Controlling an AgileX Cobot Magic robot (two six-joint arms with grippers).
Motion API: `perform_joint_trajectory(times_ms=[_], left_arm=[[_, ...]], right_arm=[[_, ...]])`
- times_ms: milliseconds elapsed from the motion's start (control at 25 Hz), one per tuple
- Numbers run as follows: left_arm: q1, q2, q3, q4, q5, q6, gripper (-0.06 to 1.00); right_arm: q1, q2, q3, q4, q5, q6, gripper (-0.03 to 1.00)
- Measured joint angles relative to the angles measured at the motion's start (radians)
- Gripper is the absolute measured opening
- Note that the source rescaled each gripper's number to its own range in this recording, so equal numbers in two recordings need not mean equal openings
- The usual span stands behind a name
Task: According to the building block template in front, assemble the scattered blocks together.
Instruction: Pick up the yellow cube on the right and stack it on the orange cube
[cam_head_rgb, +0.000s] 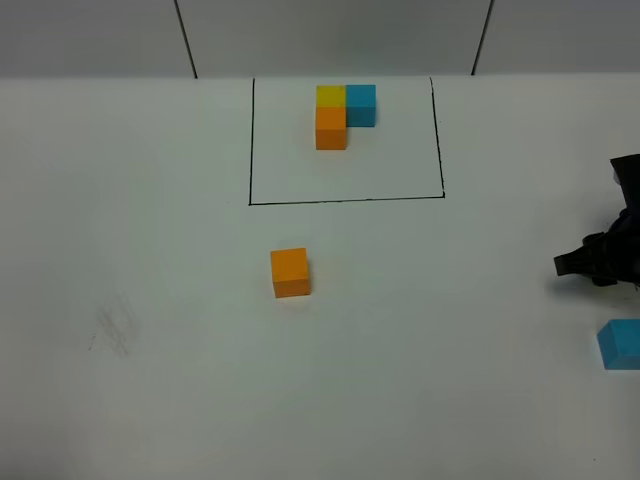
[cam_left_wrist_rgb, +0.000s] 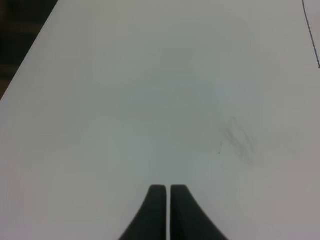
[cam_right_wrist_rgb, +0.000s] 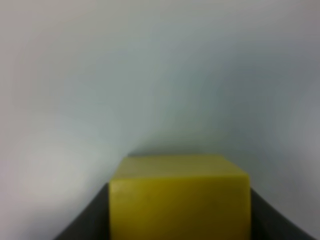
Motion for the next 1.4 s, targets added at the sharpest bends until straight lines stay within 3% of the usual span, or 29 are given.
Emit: perform_joint_trajectory(times_ms=[200, 480, 880, 1200, 1400], left_arm=[[0.0, 0.0, 0.0, 0.0, 0.0, 0.0, 0.0], [0.0, 0.0, 0.0, 0.0, 0.0, 0.0, 0.0], [0.0, 0.0, 0.0, 0.0, 0.0, 0.0, 0.0], [0.0, 0.0, 0.0, 0.0, 0.0, 0.0, 0.0], [0.0, 0.0, 0.0, 0.0, 0.0, 0.0, 0.0]], right_arm=[[0.025, -0.023, -0.013, 0.004, 0.088, 0.0, 0.54], [0.071, -0.142, -0.14, 0.035, 0.294, 0.004, 0.54], [0.204, -0.325, -0.329, 0.076, 0.557, 0.05, 0.54], [0.26, -0.37, -0.348, 0.084, 0.603, 0.058, 0.54], [0.26, -0.37, -0.348, 0.168, 0.624, 0.058, 0.54]])
